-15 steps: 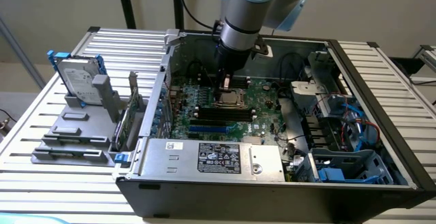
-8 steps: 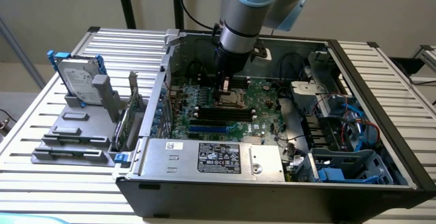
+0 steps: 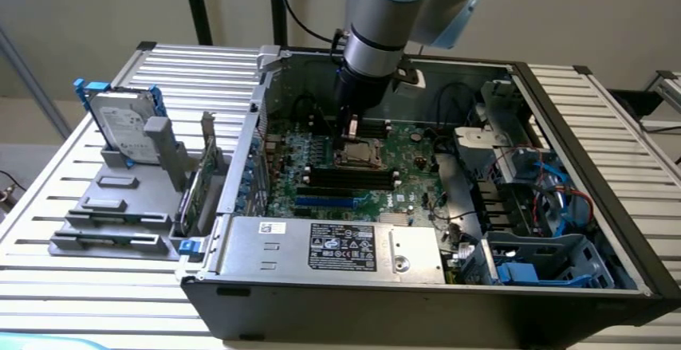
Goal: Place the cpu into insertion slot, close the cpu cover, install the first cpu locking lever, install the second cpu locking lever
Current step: 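Close the cpu cover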
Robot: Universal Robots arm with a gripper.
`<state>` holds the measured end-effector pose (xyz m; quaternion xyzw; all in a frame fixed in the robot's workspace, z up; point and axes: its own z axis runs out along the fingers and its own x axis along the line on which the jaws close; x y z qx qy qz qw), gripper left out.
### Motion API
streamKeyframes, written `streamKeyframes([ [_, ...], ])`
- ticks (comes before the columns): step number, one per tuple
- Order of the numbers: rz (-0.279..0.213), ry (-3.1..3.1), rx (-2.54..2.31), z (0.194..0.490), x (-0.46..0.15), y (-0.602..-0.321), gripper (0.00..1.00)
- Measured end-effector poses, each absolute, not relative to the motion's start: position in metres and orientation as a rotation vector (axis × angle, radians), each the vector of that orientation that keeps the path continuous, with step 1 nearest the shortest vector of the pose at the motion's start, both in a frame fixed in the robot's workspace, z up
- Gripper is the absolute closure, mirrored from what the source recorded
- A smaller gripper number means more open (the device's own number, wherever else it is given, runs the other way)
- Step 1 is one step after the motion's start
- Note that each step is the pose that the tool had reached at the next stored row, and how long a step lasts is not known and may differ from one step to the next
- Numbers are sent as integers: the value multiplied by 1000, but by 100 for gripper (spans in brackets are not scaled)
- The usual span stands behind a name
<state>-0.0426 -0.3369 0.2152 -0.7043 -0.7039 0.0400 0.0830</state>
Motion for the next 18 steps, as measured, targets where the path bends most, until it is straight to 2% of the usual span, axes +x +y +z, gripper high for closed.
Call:
streamKeyframes([
  [18, 82, -2086, -2080, 230, -79, -339, 89],
])
